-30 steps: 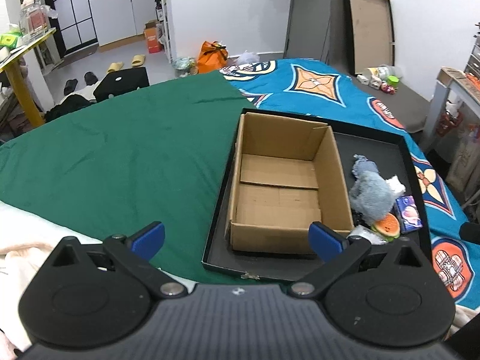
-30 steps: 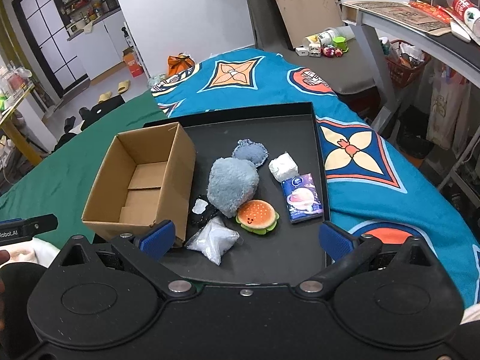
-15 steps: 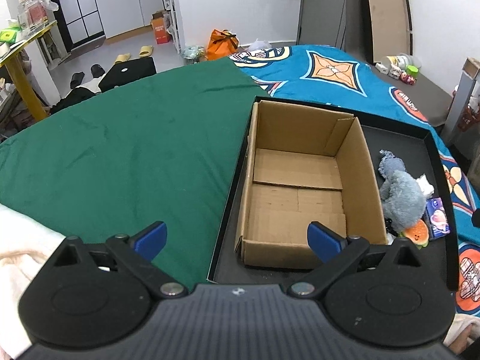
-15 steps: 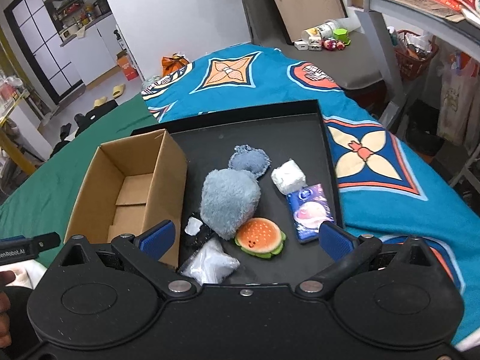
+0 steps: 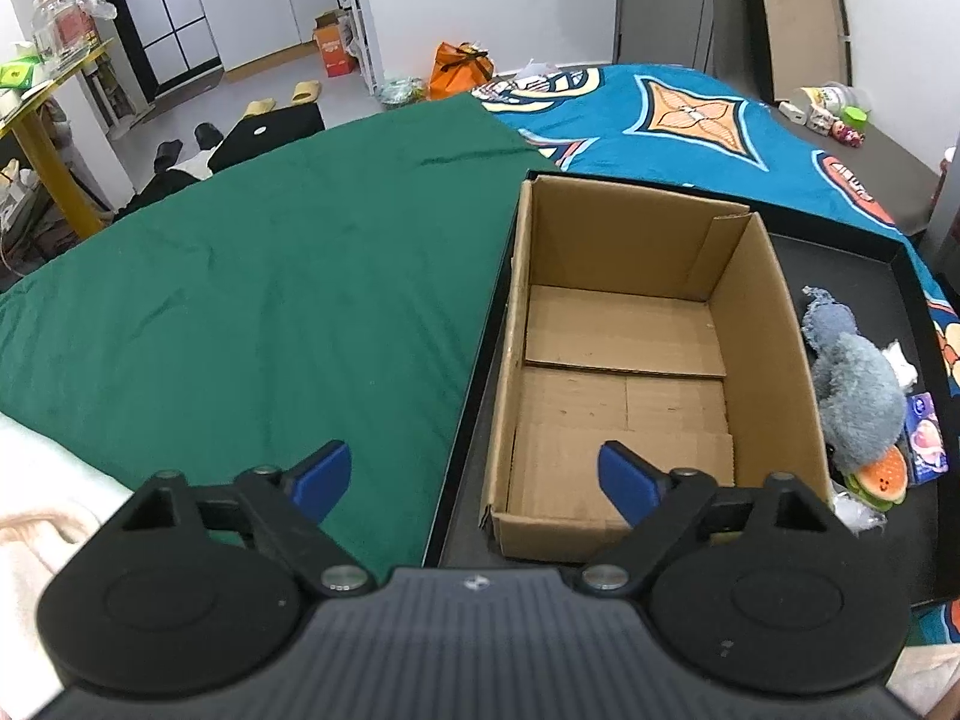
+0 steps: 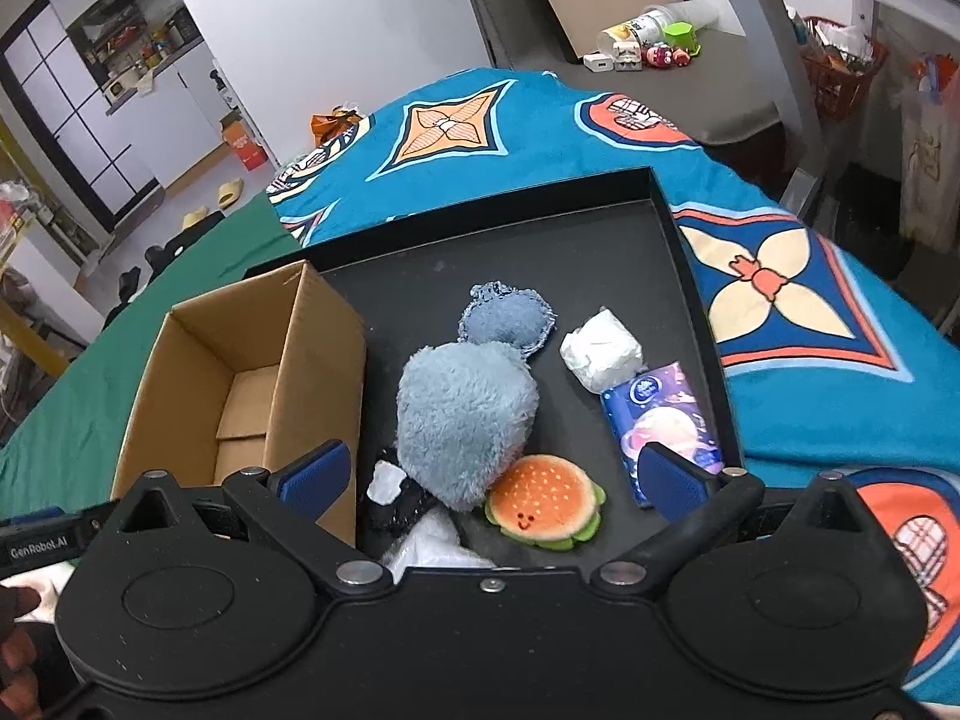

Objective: Organize soft objects
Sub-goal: 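Move the right gripper down onto the fluffy light-blue plush and close, then carry the fluffy plush with the right gripper into the cardboard box and release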

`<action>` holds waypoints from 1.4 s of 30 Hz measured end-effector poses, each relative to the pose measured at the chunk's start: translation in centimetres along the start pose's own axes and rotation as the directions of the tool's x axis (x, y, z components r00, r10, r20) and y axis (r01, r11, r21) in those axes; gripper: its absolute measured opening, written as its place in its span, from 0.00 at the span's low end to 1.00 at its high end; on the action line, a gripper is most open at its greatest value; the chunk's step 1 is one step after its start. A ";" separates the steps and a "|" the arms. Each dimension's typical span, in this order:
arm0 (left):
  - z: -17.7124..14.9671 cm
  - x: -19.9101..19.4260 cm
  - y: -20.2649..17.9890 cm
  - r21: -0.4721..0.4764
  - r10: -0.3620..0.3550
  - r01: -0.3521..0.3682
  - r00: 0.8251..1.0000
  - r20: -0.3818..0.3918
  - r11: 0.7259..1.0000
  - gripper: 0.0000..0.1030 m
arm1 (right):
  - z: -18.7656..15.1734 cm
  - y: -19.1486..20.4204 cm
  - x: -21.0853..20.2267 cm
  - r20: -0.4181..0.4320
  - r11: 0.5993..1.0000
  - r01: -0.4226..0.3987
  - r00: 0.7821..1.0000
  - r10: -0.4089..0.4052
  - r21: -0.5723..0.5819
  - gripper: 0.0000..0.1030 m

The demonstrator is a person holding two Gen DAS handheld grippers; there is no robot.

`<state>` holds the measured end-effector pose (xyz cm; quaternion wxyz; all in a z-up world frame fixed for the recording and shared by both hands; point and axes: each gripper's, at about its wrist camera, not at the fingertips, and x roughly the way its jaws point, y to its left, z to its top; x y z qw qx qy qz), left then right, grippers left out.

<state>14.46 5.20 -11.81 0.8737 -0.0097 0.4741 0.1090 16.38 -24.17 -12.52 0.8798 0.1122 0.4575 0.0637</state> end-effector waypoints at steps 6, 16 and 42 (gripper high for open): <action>0.0 1.3 -0.6 0.018 0.022 -0.022 1.000 -0.020 1.000 0.74 | 0.2 -0.3 1.5 0.010 0.997 -0.055 0.998 0.055 0.045 1.00; 0.1 2.8 -1.0 0.015 0.029 -0.028 0.999 -0.026 0.999 0.61 | 0.1 0.9 5.0 -0.026 0.997 -0.059 0.998 0.060 0.040 1.00; 1.3 2.6 -0.3 0.050 -0.031 0.031 1.000 0.001 0.998 0.07 | -0.1 1.0 8.3 -0.001 0.999 0.024 1.000 -0.024 0.036 0.57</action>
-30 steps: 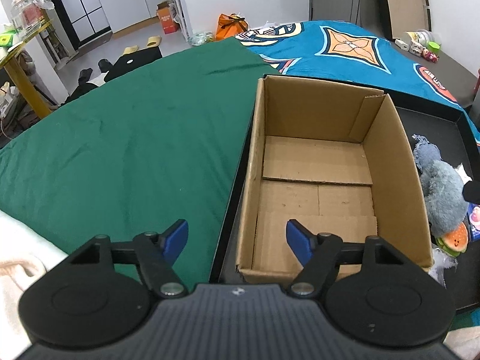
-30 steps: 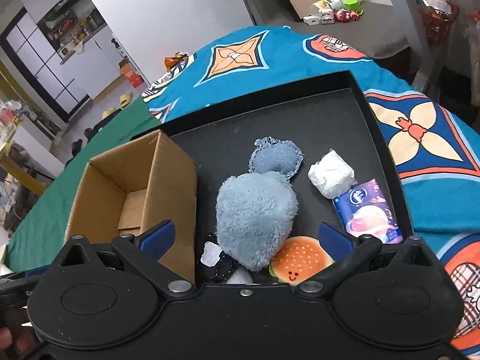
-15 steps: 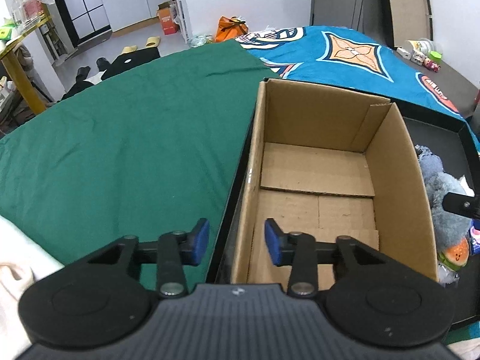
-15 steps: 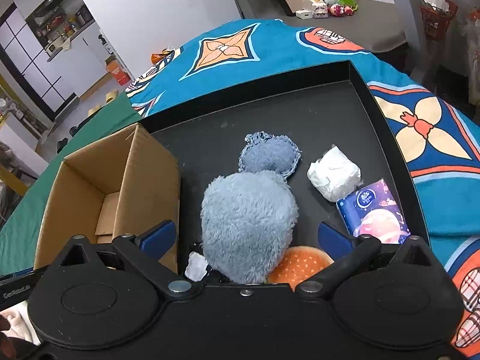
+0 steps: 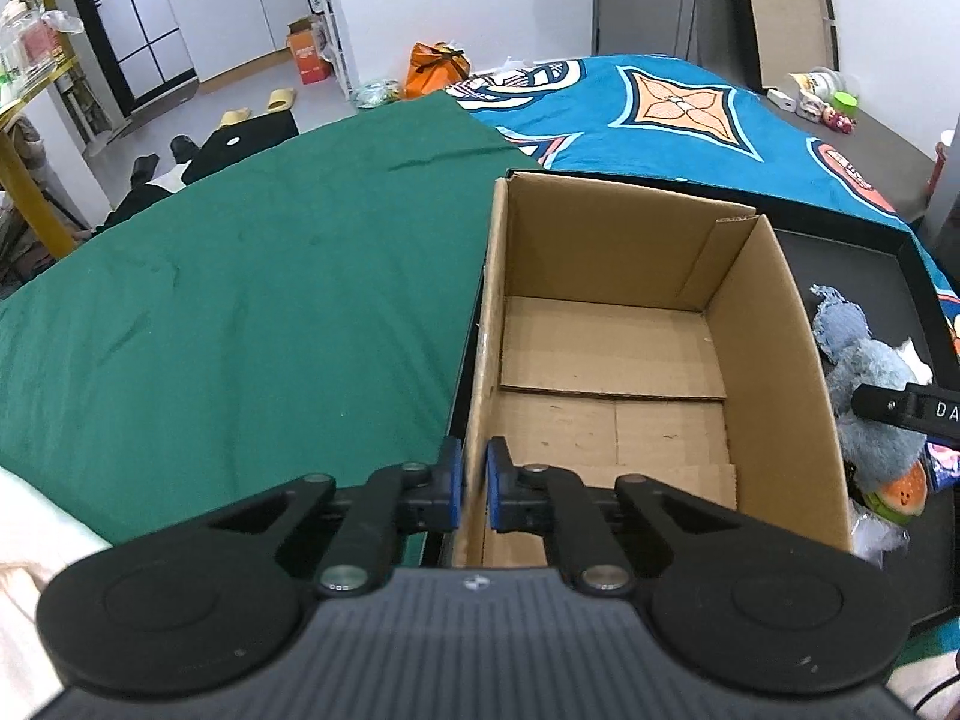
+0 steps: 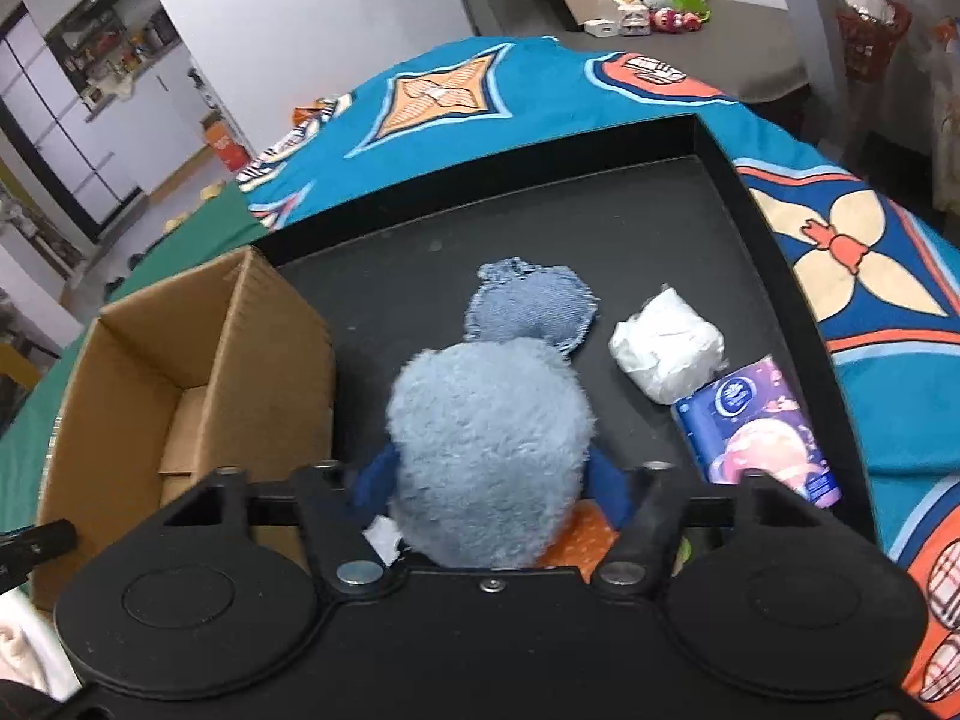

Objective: Organize soft objects
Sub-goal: 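Carry the fluffy plush with the right gripper into the cardboard box and release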

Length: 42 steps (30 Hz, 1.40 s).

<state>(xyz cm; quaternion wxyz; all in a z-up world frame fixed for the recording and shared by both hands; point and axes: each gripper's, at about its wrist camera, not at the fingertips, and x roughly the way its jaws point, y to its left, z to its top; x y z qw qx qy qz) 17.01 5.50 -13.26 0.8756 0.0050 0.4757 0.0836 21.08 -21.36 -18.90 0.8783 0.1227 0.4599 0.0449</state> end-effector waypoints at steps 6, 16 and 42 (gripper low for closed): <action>-0.1 -0.2 0.9 -0.010 0.000 0.000 1.000 -0.002 1.000 0.07 | -0.2 0.0 -1.2 0.026 1.000 -0.017 1.000 0.017 0.003 0.54; -0.4 0.0 0.5 0.020 0.007 -0.007 1.000 -0.011 1.000 0.07 | -0.1 1.0 -4.2 0.102 0.998 -0.042 0.994 0.046 -0.042 0.54; -1.0 -0.3 0.2 0.058 0.016 -0.015 0.999 -0.028 0.998 0.09 | 1.2 6.9 -8.1 0.122 0.974 -0.133 0.980 0.157 -0.183 0.54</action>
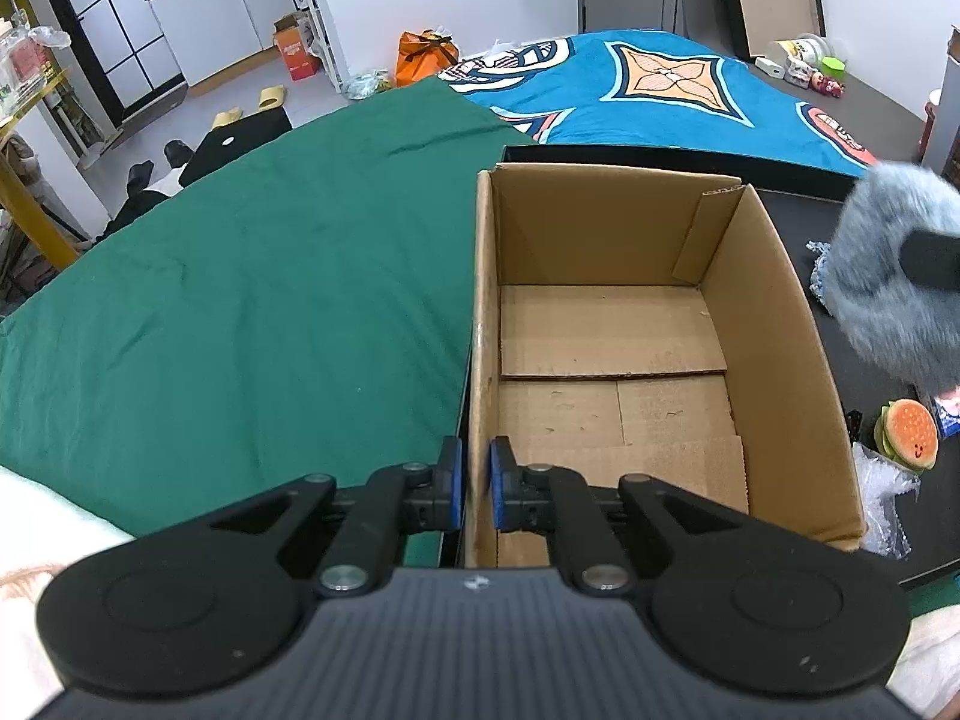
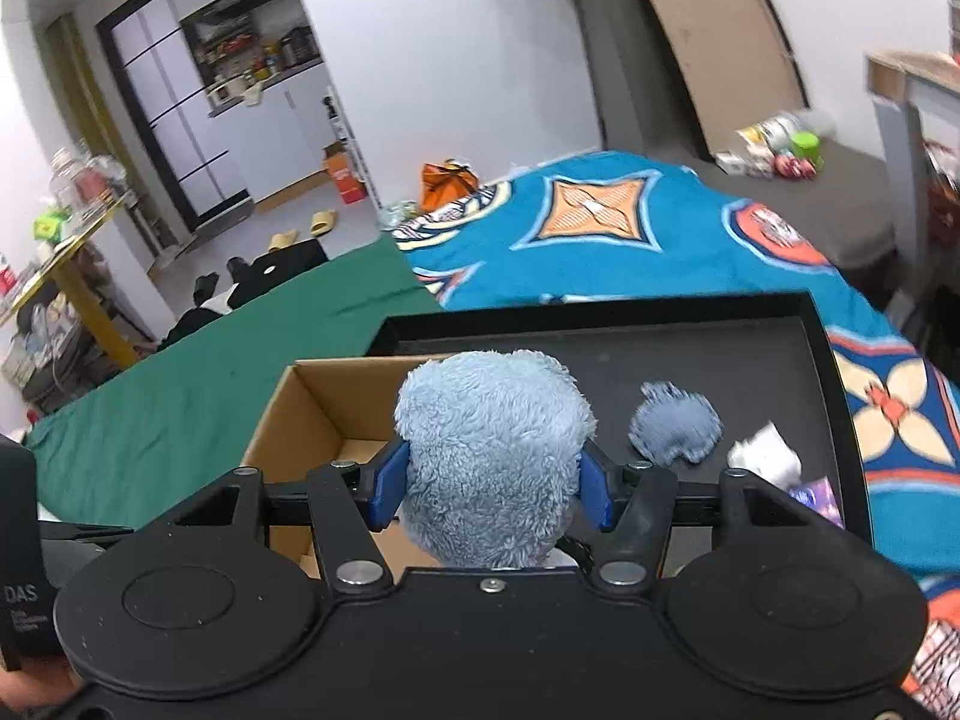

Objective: Organize soft objects
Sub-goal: 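Carry the fluffy plush with the right gripper into the cardboard box and release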

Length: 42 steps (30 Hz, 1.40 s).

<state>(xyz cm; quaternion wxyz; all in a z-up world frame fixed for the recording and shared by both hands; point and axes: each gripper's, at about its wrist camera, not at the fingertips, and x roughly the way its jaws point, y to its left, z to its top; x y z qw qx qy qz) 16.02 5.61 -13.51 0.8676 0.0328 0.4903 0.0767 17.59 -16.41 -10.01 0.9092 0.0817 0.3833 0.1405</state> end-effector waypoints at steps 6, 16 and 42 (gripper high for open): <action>0.1 0.2 0.5 -0.024 -0.022 0.021 1.000 -0.002 0.999 0.09 | 1.1 2.4 0.2 0.016 0.993 -0.035 0.999 0.037 -0.113 0.54; 0.0 0.2 1.2 -0.067 -0.067 0.068 0.998 0.009 0.995 0.07 | 2.0 5.2 1.7 -0.019 0.969 -0.081 0.997 0.078 -0.232 0.54; 0.6 1.2 1.9 -0.098 -0.129 0.129 0.992 0.005 0.987 0.07 | 4.0 8.6 5.1 -0.047 0.949 -0.093 0.995 0.083 -0.300 0.84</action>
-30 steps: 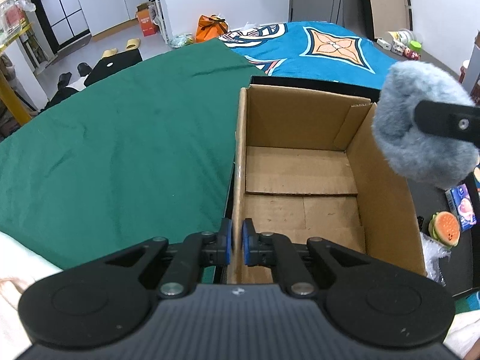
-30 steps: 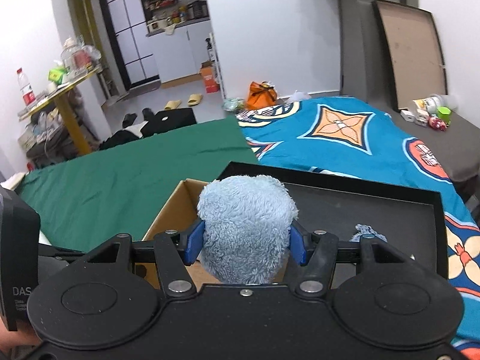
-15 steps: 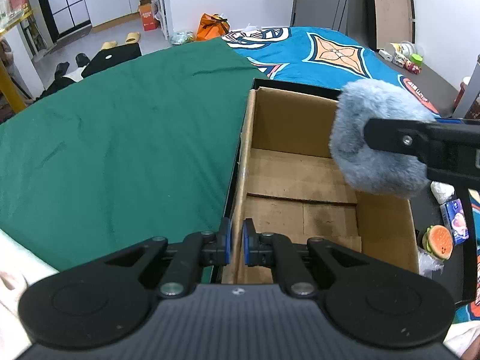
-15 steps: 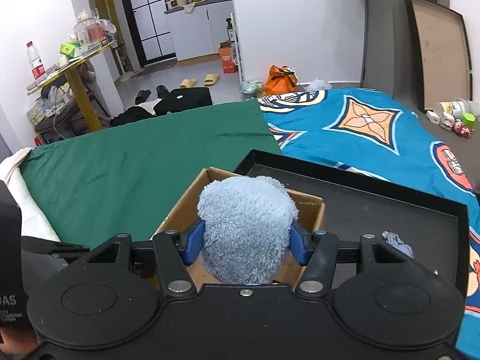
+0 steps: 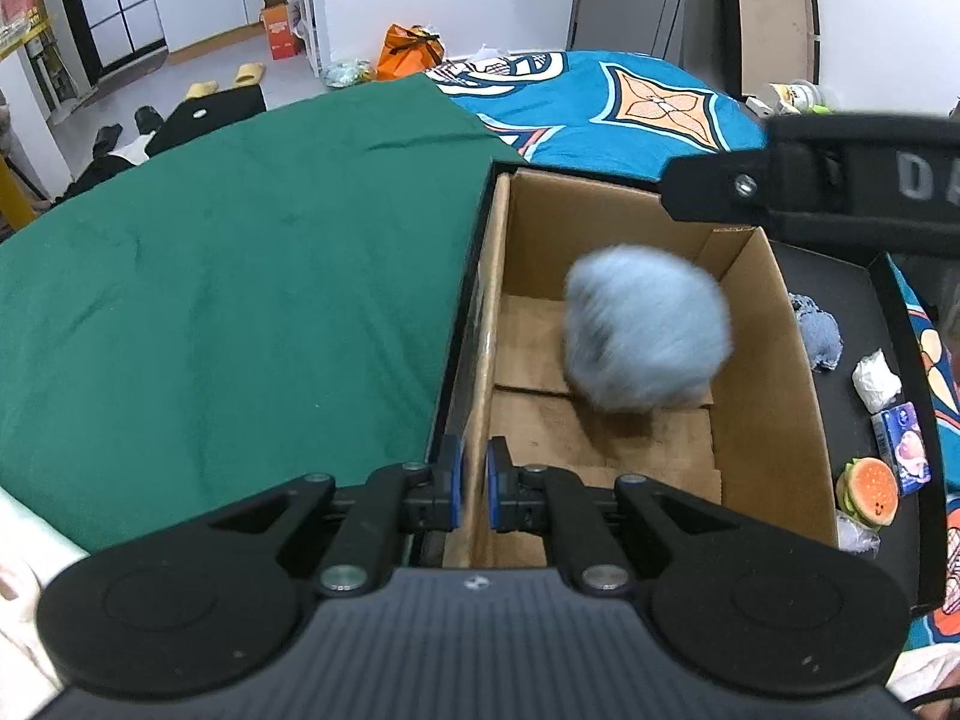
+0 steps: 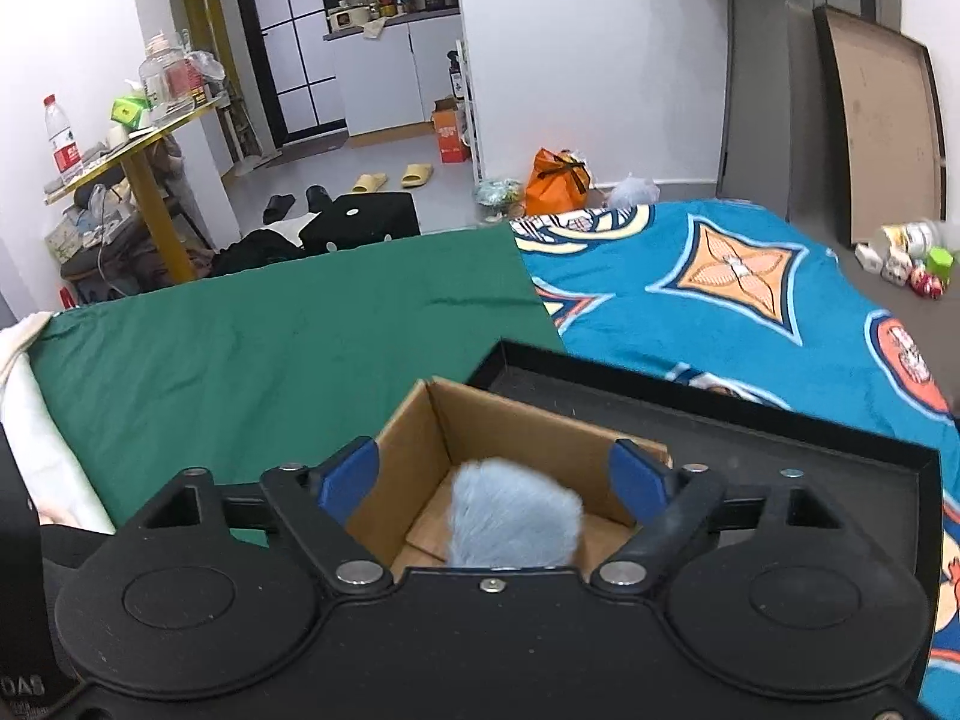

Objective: Organize soft objects
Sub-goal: 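Carry the fluffy plush with the right gripper into the cardboard box and release, then move the right gripper to the purple tissue pack and grasp it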

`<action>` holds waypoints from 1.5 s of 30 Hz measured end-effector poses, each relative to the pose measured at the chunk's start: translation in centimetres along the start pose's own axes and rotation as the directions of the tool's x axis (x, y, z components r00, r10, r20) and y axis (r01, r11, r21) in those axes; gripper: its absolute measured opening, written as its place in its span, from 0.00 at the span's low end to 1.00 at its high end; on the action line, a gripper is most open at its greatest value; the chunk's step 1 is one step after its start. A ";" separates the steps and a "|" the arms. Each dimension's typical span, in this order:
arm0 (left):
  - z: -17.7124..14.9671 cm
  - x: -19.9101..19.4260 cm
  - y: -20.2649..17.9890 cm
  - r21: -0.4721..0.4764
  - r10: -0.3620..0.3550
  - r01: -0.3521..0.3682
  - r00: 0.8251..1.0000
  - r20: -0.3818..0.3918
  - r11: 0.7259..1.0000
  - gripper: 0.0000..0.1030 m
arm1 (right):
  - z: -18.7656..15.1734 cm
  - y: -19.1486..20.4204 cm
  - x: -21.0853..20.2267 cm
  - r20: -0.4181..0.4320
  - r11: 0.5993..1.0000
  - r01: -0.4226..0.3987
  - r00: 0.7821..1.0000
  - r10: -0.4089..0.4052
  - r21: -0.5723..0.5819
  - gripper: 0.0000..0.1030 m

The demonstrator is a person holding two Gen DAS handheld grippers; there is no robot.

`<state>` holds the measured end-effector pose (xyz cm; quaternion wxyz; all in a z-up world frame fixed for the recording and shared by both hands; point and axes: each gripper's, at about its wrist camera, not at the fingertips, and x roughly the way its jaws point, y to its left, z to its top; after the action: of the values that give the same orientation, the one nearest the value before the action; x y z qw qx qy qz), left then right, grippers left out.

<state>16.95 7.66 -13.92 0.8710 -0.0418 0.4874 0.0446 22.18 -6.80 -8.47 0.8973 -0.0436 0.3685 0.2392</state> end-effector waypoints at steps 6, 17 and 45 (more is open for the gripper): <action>-0.1 -0.2 -0.7 0.012 0.026 -0.025 1.000 -0.015 1.000 0.11 | -0.9 -2.1 -1.0 -0.039 0.999 0.010 0.999 -0.008 0.042 0.87; 0.1 -1.2 -1.6 0.016 0.030 -0.030 0.999 -0.028 0.999 0.44 | -2.0 -6.8 -4.3 -0.065 0.996 0.047 0.997 -0.042 0.073 0.90; -0.2 -0.4 -5.1 0.088 0.135 -0.130 0.990 -0.051 0.988 0.64 | -8.4 -18.8 -5.2 -0.221 0.972 0.126 0.972 -0.080 0.200 0.73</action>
<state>17.19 2.58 -13.50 0.8529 0.0261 0.5152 0.0806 22.29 -27.59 -12.79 0.8637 0.0081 0.4825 0.1454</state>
